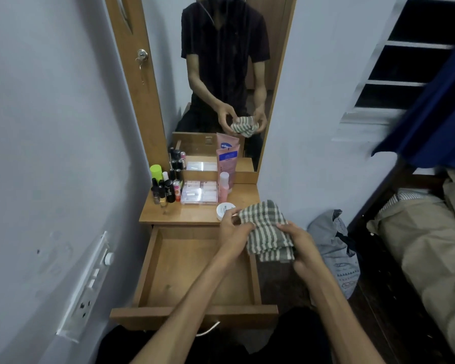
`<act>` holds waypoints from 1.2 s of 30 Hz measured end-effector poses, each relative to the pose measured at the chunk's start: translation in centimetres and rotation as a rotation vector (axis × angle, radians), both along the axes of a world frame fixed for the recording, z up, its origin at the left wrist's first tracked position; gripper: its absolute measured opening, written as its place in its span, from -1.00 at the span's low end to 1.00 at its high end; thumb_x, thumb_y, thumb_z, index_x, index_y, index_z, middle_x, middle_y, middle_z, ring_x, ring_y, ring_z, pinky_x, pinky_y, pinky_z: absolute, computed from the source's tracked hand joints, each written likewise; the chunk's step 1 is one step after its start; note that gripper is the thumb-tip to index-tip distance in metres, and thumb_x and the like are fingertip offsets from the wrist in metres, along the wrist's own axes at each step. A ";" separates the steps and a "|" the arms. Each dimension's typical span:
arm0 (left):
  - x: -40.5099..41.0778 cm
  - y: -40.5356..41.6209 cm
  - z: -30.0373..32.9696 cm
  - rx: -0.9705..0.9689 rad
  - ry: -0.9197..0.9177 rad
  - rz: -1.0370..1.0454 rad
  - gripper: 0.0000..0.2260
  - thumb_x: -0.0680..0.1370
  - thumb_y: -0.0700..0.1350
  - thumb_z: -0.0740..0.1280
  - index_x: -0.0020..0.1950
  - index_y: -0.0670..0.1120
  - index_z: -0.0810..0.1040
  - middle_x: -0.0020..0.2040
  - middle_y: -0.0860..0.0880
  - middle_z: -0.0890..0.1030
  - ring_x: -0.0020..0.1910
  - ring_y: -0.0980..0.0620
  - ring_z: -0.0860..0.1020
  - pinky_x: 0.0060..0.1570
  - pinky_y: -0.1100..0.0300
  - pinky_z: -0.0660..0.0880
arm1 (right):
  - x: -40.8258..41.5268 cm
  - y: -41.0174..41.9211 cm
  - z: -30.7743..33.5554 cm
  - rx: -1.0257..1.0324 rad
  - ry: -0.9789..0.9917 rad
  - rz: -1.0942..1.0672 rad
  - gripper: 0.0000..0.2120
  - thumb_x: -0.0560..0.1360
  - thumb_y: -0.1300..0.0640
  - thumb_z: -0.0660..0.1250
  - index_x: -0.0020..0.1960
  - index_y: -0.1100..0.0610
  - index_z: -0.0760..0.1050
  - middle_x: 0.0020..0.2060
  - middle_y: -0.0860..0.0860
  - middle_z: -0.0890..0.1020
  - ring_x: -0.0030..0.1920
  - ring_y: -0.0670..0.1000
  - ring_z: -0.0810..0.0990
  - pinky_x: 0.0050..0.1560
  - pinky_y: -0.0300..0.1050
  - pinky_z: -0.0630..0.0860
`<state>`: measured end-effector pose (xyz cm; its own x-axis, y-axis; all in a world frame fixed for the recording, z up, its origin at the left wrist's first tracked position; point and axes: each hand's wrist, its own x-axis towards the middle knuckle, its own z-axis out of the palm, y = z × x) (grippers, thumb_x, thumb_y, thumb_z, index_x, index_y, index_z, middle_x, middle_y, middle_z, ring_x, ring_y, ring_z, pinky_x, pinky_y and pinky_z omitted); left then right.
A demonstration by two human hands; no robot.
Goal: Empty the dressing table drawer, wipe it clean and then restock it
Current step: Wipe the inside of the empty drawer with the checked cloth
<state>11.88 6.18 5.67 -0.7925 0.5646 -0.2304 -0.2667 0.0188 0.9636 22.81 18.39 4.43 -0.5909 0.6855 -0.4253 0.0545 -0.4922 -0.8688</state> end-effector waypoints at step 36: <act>-6.6 11.7 -4.6 -0.656 0.892 -0.276 -0.55 0.54 -0.16 0.25 0.45 -0.09 0.40 0.48 -0.17 0.34 0.42 -0.18 0.39 0.42 -0.07 0.36 | -14.3 9.9 -4.6 0.851 -0.478 -0.045 -0.71 0.45 0.15 0.43 0.16 0.12 0.55 -0.27 -0.07 0.61 -0.29 -0.09 0.52 -0.33 -0.27 0.31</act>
